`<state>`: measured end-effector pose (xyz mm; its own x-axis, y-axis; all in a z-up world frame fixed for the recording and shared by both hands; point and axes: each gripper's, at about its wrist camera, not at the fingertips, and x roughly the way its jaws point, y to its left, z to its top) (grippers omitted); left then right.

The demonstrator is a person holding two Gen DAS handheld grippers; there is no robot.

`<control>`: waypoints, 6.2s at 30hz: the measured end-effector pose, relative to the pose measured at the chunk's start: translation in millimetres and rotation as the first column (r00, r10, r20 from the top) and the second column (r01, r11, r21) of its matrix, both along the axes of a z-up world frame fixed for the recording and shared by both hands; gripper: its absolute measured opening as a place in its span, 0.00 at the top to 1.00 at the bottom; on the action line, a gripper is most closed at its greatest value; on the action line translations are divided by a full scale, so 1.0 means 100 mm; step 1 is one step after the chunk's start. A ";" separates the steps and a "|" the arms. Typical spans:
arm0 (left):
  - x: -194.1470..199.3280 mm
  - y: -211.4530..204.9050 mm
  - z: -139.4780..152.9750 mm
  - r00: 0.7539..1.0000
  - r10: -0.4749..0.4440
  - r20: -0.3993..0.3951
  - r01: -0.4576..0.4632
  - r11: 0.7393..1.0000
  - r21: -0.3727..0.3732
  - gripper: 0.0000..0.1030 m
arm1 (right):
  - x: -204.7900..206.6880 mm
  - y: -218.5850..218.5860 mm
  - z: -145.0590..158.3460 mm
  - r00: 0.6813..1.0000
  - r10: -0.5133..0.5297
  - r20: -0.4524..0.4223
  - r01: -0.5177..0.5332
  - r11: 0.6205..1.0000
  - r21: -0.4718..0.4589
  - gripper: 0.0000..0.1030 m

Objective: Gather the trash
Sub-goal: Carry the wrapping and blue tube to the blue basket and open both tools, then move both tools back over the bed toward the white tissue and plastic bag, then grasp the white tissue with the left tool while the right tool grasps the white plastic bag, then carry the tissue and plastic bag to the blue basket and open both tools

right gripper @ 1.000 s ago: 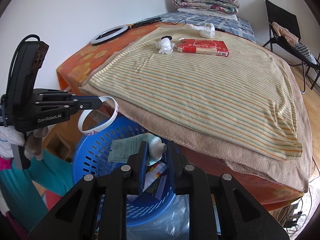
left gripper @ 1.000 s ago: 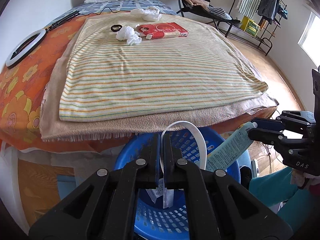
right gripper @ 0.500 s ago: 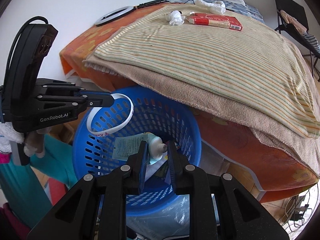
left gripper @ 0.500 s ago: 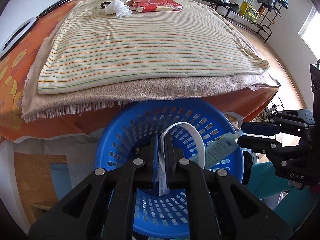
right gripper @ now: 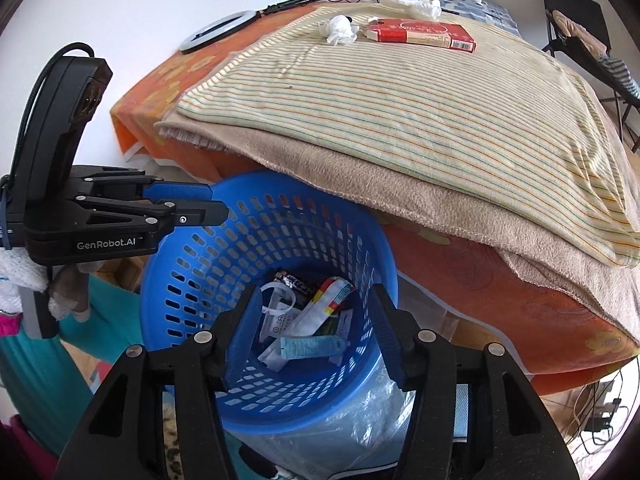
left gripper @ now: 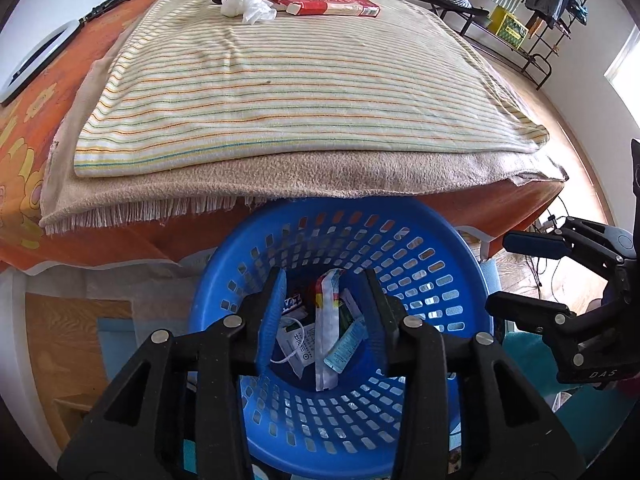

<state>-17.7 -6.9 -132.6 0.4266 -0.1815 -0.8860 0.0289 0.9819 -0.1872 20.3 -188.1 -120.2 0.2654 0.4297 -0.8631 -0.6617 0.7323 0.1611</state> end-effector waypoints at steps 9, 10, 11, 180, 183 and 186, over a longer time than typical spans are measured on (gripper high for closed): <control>0.05 0.08 0.01 0.999 0.048 -0.002 -0.048 0.999 0.004 0.40 | 0.05 -0.05 0.02 0.999 -0.047 -0.002 0.047 0.999 -0.011 0.34; 0.05 0.08 0.02 0.999 0.053 -0.001 -0.053 0.999 0.001 0.39 | 0.06 -0.05 0.02 0.999 -0.053 -0.001 0.053 0.999 -0.012 0.34; 0.06 0.09 0.02 0.998 0.056 0.000 -0.056 0.998 -0.001 0.39 | 0.07 -0.06 0.03 0.998 -0.058 0.001 0.058 0.998 -0.012 0.34; 0.12 -0.05 0.30 0.999 -0.015 0.028 0.015 1.000 0.002 0.90 | 0.29 -0.07 0.24 1.000 -0.004 -0.018 0.005 0.999 0.039 0.92; 0.12 -0.08 0.21 1.000 -0.027 -0.005 0.027 1.000 -0.007 0.90 | 0.26 -0.03 0.16 0.999 0.012 -0.033 -0.011 1.000 0.028 0.92; 0.13 -0.13 0.14 0.999 -0.041 -0.034 0.041 0.999 -0.003 0.88 | 0.25 -0.03 0.11 0.998 0.021 -0.054 -0.020 0.999 0.027 0.90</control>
<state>-5.1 -20.2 -118.7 0.3886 -0.2000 -0.8995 0.0628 0.9796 -0.1907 44.9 -191.1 -109.3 0.2095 0.4573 -0.8643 -0.6665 0.7135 0.2160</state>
